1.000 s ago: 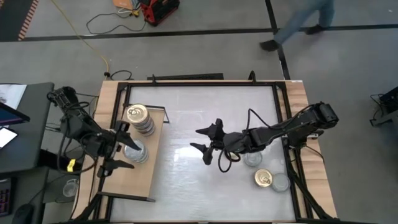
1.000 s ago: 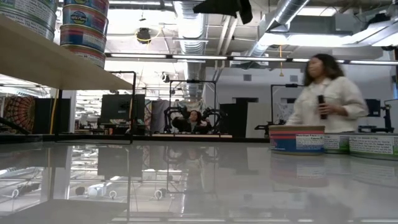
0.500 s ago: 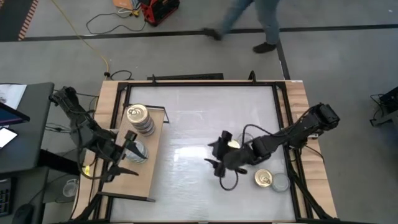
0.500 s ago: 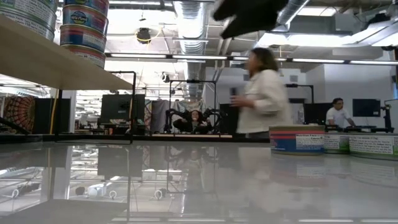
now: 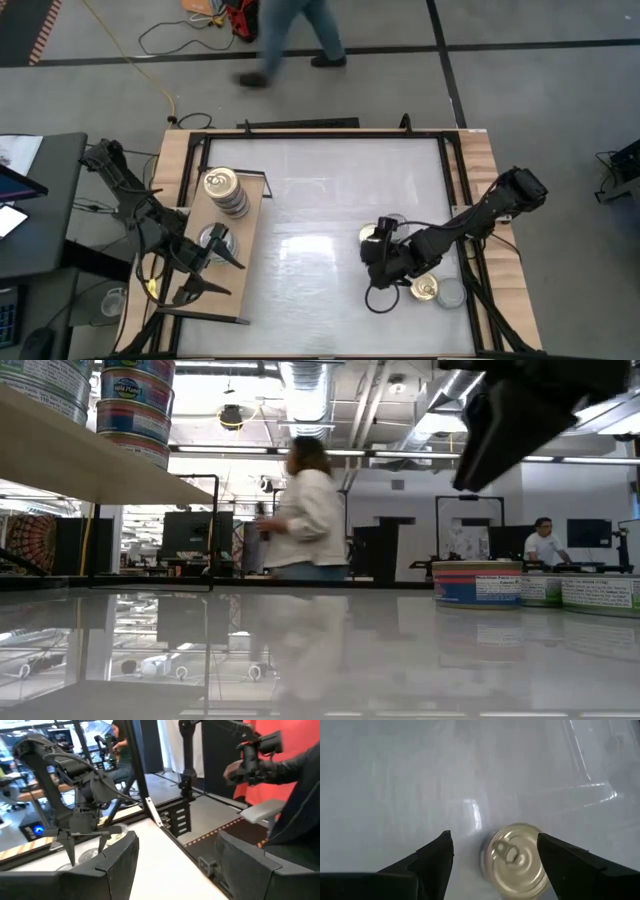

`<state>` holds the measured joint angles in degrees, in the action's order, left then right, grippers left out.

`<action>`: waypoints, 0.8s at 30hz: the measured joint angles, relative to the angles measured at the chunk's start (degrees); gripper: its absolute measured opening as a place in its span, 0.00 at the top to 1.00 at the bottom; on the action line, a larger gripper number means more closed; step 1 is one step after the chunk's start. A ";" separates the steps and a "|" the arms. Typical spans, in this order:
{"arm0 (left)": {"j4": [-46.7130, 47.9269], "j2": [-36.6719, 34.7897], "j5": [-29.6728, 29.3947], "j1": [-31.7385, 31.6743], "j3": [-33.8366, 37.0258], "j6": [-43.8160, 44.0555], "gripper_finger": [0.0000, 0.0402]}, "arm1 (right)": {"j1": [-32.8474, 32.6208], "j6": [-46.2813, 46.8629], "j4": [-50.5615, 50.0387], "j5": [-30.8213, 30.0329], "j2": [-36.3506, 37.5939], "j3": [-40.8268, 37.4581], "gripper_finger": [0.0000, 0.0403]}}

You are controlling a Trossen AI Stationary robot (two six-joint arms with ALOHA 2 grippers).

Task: Stack canned seafood by type on shelf
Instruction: Stack the green tuna can on top of the green tuna can on the shelf

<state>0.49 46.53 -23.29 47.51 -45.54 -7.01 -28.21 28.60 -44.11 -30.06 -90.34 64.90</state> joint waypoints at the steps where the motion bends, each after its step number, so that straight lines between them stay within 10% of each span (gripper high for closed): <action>1: 0.01 0.00 0.00 0.35 0.00 0.51 0.38 | -0.23 -0.34 0.22 0.06 -0.32 -0.24 0.23; 15: -1.55 -0.05 -10.58 6.41 0.00 0.29 0.38 | -3.34 5.67 -6.24 -2.48 -13.88 1.27 0.34; 24: -1.52 -0.08 -13.99 6.53 0.00 -0.28 0.38 | -3.22 5.91 -7.02 -4.80 -15.88 1.36 0.60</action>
<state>-1.04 46.46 -37.28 54.04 -45.54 -7.29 -31.43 34.51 -51.13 -34.86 -106.21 66.26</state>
